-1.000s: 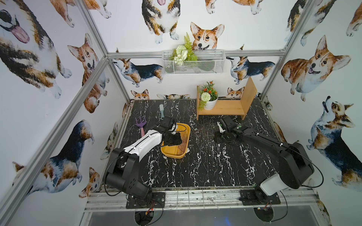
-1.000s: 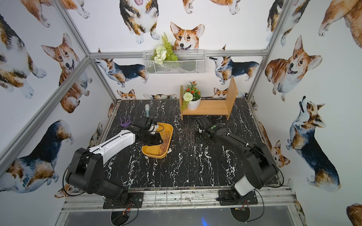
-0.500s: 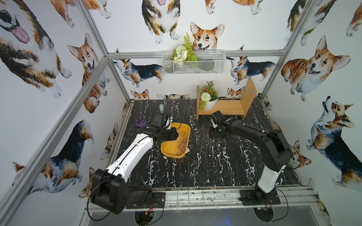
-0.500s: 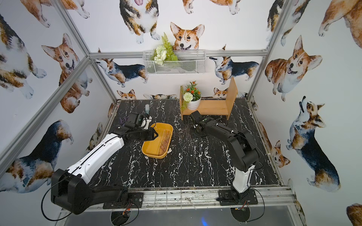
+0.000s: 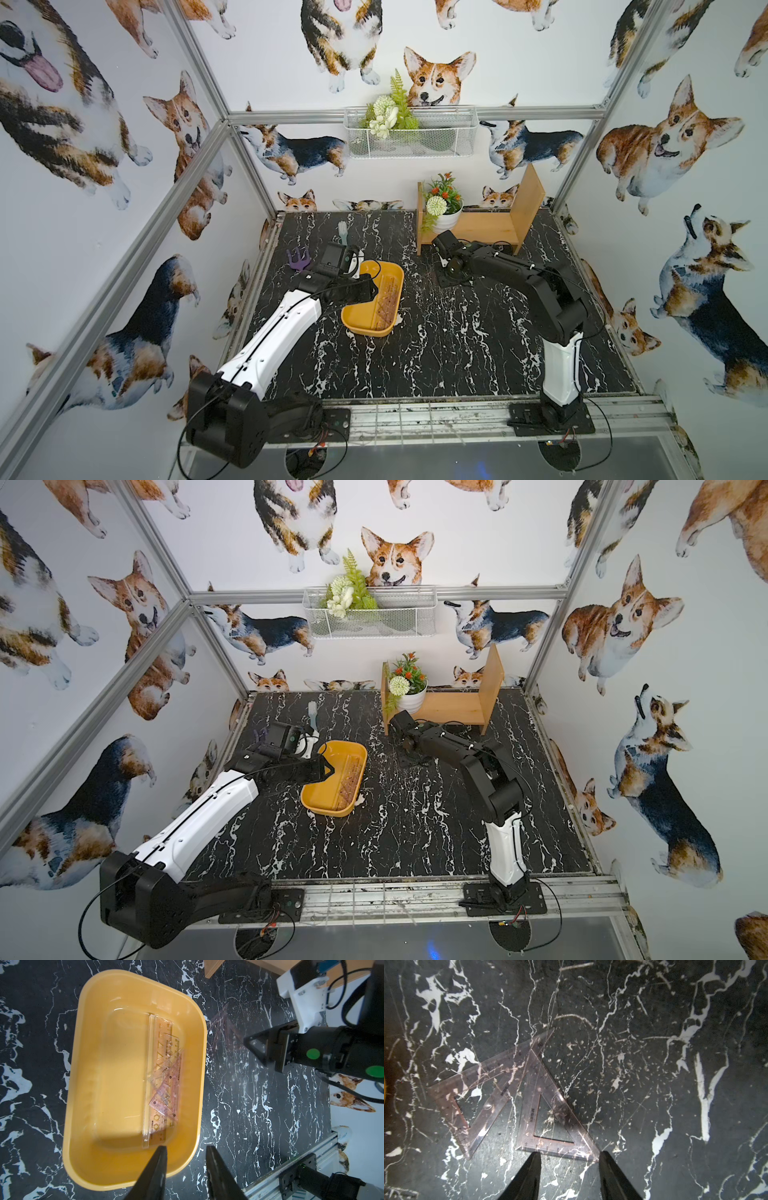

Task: Put the scattered rulers into the storage box
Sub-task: Move the ruler to the center of the board.

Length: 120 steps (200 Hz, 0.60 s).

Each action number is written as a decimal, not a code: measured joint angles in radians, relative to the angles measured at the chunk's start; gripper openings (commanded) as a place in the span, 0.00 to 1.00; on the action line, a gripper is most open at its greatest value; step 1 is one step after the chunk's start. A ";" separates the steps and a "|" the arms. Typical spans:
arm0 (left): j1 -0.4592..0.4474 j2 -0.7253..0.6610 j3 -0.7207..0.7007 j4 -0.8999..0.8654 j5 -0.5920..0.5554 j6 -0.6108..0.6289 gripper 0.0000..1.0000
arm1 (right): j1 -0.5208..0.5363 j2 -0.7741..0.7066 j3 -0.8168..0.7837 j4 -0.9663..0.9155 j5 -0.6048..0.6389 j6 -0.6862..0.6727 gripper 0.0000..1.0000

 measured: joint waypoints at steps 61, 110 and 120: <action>0.001 -0.036 -0.026 0.035 0.051 -0.031 0.38 | 0.000 0.046 0.027 -0.011 0.031 -0.022 0.51; 0.001 -0.040 -0.054 0.051 0.075 -0.048 0.38 | 0.000 0.064 0.030 -0.014 0.076 -0.025 0.55; 0.001 -0.040 -0.058 0.053 0.079 -0.050 0.38 | 0.000 0.068 0.030 -0.014 0.084 -0.026 0.56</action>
